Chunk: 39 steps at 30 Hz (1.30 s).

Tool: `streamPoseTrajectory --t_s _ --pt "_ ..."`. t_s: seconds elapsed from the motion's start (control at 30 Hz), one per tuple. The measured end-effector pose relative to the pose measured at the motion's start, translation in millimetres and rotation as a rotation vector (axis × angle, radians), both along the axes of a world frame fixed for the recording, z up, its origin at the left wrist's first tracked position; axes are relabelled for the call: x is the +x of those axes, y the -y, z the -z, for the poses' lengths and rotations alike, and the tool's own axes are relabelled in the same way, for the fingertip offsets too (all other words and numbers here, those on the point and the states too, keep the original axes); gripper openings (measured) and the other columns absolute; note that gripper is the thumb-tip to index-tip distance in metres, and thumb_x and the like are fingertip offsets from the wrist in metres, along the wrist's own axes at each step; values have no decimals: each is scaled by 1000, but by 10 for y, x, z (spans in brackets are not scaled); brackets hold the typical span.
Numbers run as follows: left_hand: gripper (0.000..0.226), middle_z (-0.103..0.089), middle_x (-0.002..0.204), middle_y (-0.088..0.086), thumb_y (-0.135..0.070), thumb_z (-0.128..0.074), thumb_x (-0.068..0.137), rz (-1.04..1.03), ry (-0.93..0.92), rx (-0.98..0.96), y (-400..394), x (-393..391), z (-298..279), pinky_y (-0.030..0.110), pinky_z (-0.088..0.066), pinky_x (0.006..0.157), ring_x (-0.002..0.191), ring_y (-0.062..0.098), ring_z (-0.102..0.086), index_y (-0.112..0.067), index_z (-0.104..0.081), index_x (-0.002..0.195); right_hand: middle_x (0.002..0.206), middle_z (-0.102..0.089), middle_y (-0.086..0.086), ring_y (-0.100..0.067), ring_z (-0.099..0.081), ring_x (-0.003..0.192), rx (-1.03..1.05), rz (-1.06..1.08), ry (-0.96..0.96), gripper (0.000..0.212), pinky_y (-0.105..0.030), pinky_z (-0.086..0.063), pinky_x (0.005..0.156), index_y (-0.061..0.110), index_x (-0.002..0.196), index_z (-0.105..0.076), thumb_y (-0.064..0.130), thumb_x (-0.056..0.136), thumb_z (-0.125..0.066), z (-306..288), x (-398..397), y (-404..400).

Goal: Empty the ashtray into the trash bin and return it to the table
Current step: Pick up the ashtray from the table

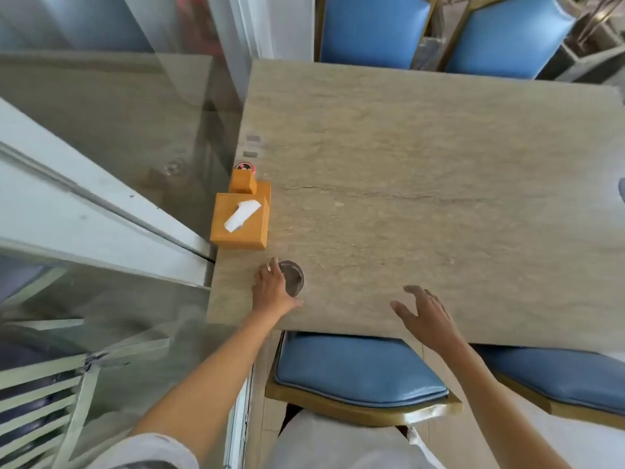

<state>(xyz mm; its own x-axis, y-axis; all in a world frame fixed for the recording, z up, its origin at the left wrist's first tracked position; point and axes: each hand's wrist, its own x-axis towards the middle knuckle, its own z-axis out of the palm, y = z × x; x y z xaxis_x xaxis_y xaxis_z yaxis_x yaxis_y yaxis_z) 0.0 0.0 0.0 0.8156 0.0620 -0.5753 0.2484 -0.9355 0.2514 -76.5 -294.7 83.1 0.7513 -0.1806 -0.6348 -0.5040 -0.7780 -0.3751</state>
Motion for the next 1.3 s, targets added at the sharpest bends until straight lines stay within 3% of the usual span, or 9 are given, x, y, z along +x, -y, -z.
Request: streamPoseTrajectory --t_s 0.13,0.3,0.47,0.63,0.83,1.03,1.17,1.3 --pt "119 -36 144 16 -46 -91 55 45 106 23 4 32 76 42 -45 101 132 33 -35 -12 -25 148 152 -54 -15 -32 -45 145 -17 70 -36 59 -43 -37 115 10 150 -47 43 102 -59 -19 -83 45" --pt "115 -40 137 14 -49 -91 48 85 171 16 -17 25 143 44 -51 91 124 33 -39 -17 -31 141 151 -55 -15 -33 -45 144 -28 136 -28 57 -41 -36 115 10 149 -48 42 102 -59 -65 -186 31" --pt "111 -38 134 13 -50 -90 46 99 158 -91 -30 -18 35 39 -42 97 122 32 -36 -20 -32 135 152 -54 -14 -32 -45 145 4 146 17 57 -42 -36 115 11 149 -49 42 102 -59 -135 -237 -54" --pt "108 -38 131 11 -49 -87 51 145 289 -221 110 -191 -307 39 -46 92 119 29 -38 -20 -32 140 154 -53 -13 -31 -44 146 44 145 70 56 -41 -36 116 12 149 -48 42 103 -58 -282 -249 -67" --pt "113 -40 135 5 -56 -85 53 216 413 -346 400 -504 -763 35 -45 100 123 24 -39 -13 -30 142 151 -56 -8 -29 -49 142 119 157 204 52 -38 -36 113 13 147 -51 42 104 -56 -493 -366 9" --pt "110 -40 134 0 -58 -85 57 263 484 -483 930 -910 -1285 23 -41 97 124 16 -37 -16 -29 142 125 -72 -10 -28 -66 122 543 410 346 33 -45 -53 107 12 127 -66 34 108 -51 -671 -656 284" --pt "112 -39 133 -1 -58 -86 56 330 529 -561 1424 -1256 -1570 21 -41 98 123 13 -39 -18 -27 143 123 -76 -14 -28 -72 115 792 597 345 37 -42 -55 104 7 127 -69 31 109 -47 -854 -1055 572" --pt "115 -37 129 -6 -57 -88 54 383 533 -643 1972 -1633 -1760 16 -38 96 121 7 -40 -23 -25 144 116 -78 -21 -23 -73 101 894 645 382 44 -33 -58 87 4 121 -74 32 112 -42 -1001 -1533 958"
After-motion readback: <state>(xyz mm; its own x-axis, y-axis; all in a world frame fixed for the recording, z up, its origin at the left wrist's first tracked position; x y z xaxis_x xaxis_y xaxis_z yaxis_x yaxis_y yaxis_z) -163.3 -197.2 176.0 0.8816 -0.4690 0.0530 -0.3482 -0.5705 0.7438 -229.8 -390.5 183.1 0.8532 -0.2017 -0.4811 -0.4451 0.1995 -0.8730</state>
